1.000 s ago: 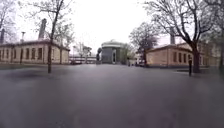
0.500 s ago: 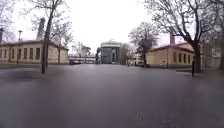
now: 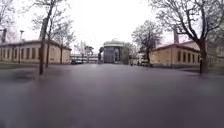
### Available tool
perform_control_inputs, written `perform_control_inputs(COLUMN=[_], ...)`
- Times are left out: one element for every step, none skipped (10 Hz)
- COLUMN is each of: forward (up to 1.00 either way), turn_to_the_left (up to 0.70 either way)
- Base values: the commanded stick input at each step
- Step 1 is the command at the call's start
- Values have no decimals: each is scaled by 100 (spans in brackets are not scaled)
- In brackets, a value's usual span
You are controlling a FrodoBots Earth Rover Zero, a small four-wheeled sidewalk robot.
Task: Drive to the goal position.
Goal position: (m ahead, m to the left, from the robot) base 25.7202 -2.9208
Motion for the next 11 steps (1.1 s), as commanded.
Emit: perform_control_inputs(forward=[100, 100, 100, 100, 100, 100, 100, 100, 100, 100, 100], turn_to_the_left=[0, 0, 0, 0, 0, 0, 0, 0, 0, -2, -8])
